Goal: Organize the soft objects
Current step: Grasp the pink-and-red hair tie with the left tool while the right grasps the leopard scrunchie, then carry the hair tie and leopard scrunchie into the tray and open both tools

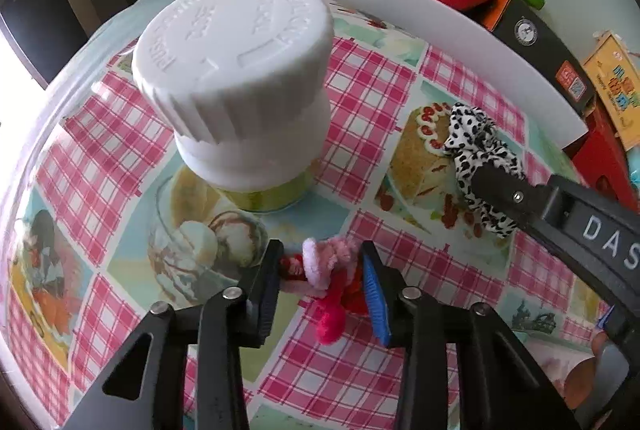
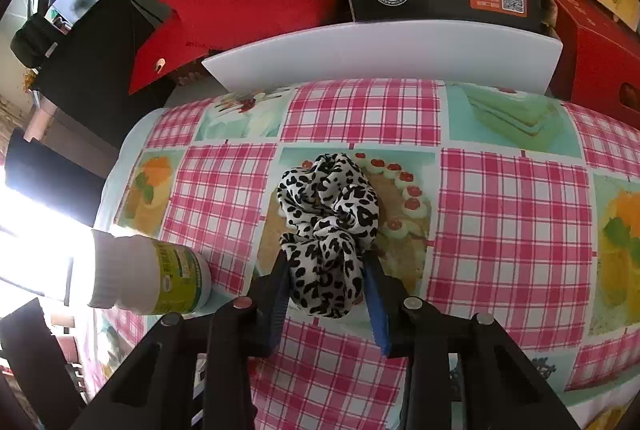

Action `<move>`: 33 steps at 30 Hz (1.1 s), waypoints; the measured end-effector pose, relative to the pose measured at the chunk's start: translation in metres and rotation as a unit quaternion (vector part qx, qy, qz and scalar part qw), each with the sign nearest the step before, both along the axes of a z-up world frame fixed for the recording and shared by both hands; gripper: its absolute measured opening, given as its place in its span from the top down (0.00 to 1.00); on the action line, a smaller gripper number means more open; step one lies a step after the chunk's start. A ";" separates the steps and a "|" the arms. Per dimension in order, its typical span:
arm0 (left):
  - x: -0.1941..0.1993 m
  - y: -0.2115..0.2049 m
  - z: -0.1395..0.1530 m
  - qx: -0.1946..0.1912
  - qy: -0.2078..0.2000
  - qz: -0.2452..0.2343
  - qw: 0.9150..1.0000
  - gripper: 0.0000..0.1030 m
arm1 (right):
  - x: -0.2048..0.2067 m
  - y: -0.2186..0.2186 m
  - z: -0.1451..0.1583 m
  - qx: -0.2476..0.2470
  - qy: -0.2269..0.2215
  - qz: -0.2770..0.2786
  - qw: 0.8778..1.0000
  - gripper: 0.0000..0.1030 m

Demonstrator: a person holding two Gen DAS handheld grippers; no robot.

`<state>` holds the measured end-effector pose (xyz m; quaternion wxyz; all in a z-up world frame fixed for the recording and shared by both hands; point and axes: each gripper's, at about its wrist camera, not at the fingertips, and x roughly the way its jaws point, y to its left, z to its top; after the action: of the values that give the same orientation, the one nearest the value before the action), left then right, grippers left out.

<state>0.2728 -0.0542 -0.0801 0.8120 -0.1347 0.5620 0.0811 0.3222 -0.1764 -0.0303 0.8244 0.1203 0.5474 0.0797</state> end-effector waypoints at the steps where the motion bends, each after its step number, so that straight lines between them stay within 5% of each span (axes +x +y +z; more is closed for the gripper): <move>1: 0.000 -0.001 0.000 -0.005 -0.001 -0.002 1.000 0.64 | -0.001 -0.001 0.001 0.000 0.000 -0.001 1.000 0.66; 16: -0.016 -0.011 0.023 -0.050 -0.028 -0.026 0.998 0.66 | -0.035 -0.021 0.023 0.028 -0.020 -0.018 0.999 0.73; 33: -0.082 -0.007 0.107 -0.056 -0.118 -0.075 0.989 0.66 | -0.126 -0.046 0.102 0.015 -0.117 -0.050 0.992 0.74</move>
<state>0.1909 -0.0611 0.0274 0.8674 -0.1463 0.4748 -0.0283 0.1959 -0.2228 0.0717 0.8838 0.1493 0.4393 0.0603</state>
